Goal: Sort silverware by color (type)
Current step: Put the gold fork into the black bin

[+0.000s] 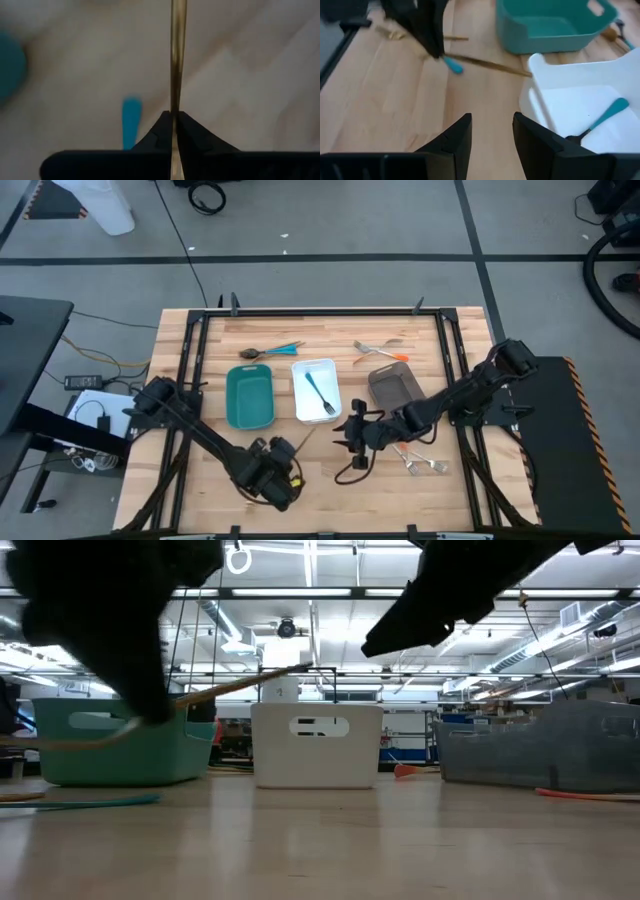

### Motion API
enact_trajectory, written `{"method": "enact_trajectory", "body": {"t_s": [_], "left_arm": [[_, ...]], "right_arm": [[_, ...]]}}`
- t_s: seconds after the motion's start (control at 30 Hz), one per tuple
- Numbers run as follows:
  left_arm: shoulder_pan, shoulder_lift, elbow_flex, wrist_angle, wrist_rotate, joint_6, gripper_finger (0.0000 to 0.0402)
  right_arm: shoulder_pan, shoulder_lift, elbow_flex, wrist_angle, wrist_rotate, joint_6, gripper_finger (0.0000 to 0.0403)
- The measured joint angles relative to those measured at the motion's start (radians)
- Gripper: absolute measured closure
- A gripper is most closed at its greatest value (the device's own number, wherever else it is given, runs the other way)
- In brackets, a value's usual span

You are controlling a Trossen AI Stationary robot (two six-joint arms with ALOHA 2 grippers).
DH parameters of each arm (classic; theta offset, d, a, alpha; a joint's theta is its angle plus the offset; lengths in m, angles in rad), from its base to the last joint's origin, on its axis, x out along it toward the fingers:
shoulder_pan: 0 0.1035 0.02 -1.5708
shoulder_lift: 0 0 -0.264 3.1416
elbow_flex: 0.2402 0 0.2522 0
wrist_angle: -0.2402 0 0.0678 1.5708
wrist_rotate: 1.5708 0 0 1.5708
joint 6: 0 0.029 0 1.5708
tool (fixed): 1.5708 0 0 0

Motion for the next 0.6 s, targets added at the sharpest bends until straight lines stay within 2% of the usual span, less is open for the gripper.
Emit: {"method": "enact_trajectory", "body": {"t_s": [0.1,0.2,0.37,0.6], "left_arm": [[0.01,0.0,0.0,0.006,-0.143,0.046,0.0384],[0.025,0.0,0.0,0.027,-0.272,0.111,0.0384],[0.053,-0.001,0.002,0.132,-0.456,0.246,0.0384],[0.104,-0.002,0.002,0.289,-0.583,0.433,0.0384]], "right_arm": [[-0.009,-0.024,0.0,0.02,0.018,0.023,0.0254],[-0.008,-0.047,0.0,0.035,0.085,0.026,0.0254],[-0.014,-0.088,0.0,0.051,0.135,0.023,0.0254],[-0.013,-0.103,0.0,0.072,0.134,0.008,0.0254]]}}
